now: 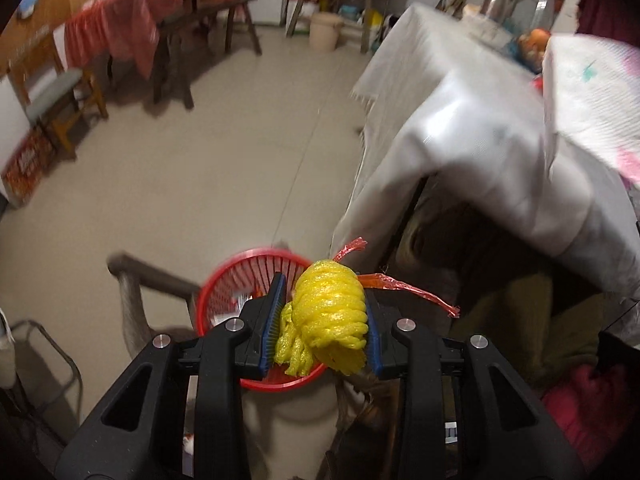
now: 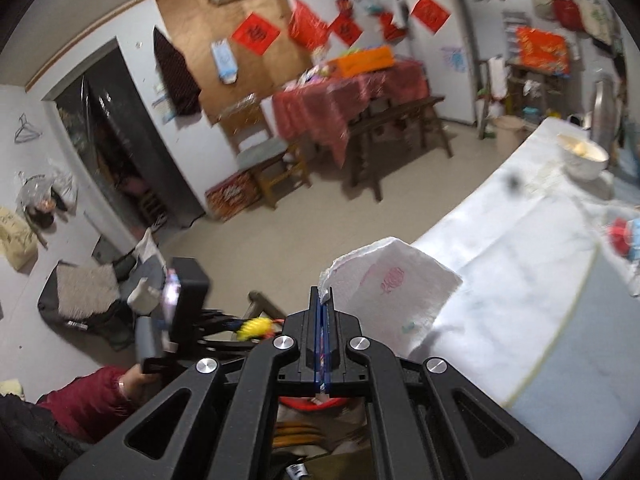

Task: Collect trash
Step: 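Carry the yellow bundle and white tissue over to the red wastebasket, then open the left tool over the wastebasket to drop the yellow bundle, then open the right tool to drop the white tissue into the wastebasket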

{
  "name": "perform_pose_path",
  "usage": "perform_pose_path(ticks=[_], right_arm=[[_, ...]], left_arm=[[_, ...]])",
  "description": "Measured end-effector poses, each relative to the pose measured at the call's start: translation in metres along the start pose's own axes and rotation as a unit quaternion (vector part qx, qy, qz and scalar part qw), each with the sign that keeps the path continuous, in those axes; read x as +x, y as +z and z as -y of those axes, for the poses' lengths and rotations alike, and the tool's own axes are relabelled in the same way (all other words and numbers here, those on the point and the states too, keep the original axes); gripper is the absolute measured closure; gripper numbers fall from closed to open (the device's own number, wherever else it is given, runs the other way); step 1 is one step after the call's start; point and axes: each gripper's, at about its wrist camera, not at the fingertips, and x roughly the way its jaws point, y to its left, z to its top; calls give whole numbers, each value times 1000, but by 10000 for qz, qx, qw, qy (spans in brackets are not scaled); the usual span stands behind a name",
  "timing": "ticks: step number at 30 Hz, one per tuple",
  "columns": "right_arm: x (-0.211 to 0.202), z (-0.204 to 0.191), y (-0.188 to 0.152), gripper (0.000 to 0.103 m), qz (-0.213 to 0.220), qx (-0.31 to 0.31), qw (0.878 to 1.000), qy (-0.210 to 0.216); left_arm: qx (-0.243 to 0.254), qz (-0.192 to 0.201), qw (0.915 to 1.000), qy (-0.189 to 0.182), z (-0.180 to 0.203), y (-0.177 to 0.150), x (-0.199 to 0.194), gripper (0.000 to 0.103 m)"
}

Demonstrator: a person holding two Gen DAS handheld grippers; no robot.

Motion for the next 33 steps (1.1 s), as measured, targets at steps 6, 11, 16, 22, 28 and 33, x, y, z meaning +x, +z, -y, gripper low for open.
perform_pose_path(ticks=[6, 11, 16, 22, 28, 33], right_arm=[[39, -18, 2, 102, -404, -85, 9991, 74], [65, -29, 2, 102, -637, -110, 9978, 163], [87, -41, 4, 102, -827, -216, 9959, 287], [112, -50, 0, 102, -1091, -308, 9926, 440], [149, -48, -15, 102, -1560, -186, 9861, 539], [179, -41, -35, 102, -1928, -117, 9798, 510]], left_arm=[[-261, -563, 9981, -22, -24, -27, 51, 54], [-544, -650, 9964, 35, -44, -35, 59, 25], [-807, -515, 9950, 296, -67, -30, 49, 10], [-1334, -320, 9876, 765, -98, -23, 34, 7], [-1452, -256, 9820, 1178, -115, -21, 24, 7], [-1319, -312, 9807, 1412, -113, -21, 30, 7]])
